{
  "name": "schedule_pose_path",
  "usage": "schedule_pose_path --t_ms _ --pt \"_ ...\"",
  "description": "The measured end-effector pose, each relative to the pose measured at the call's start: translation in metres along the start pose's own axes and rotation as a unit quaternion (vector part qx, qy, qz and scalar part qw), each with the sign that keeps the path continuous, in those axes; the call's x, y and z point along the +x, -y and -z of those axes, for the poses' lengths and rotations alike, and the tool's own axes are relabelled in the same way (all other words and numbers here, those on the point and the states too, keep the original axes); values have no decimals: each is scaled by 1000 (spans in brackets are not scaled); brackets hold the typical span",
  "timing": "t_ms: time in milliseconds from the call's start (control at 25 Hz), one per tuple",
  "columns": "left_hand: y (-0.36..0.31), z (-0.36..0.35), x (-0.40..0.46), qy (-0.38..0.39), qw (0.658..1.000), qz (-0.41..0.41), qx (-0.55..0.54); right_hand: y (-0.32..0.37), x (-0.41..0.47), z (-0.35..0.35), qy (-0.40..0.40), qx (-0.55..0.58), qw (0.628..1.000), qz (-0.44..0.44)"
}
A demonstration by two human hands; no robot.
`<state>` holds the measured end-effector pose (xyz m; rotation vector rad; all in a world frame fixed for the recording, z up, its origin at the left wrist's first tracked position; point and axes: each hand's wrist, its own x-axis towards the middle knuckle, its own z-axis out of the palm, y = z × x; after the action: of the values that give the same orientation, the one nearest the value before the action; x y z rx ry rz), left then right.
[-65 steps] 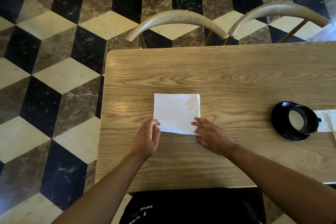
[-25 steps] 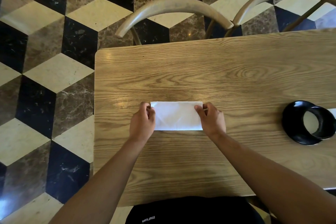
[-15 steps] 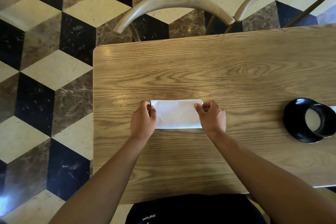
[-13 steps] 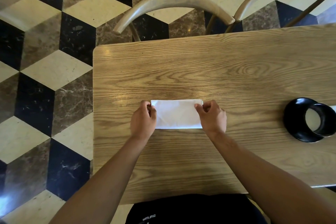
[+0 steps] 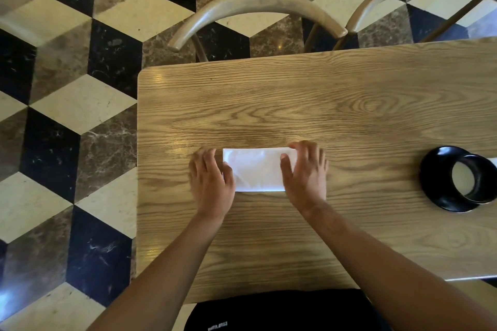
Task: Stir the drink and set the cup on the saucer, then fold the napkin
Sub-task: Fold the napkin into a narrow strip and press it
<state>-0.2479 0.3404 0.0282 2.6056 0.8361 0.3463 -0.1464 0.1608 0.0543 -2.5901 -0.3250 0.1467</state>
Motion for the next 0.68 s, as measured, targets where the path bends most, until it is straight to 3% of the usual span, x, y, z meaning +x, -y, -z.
schedule_pose_path --t_ms 120,200,400,680 --pt "4 1 -5 67 989 -128 30 27 -12 -18 56 -18 984 170" --pt "7 -2 -3 115 973 -195 50 39 -17 -34 86 -36 972 217" --pt "18 -12 9 161 951 -248 89 39 -10 -63 122 -97 966 206" --pt "31 -29 6 166 945 -254 119 23 -12 -78 132 -141 966 172"
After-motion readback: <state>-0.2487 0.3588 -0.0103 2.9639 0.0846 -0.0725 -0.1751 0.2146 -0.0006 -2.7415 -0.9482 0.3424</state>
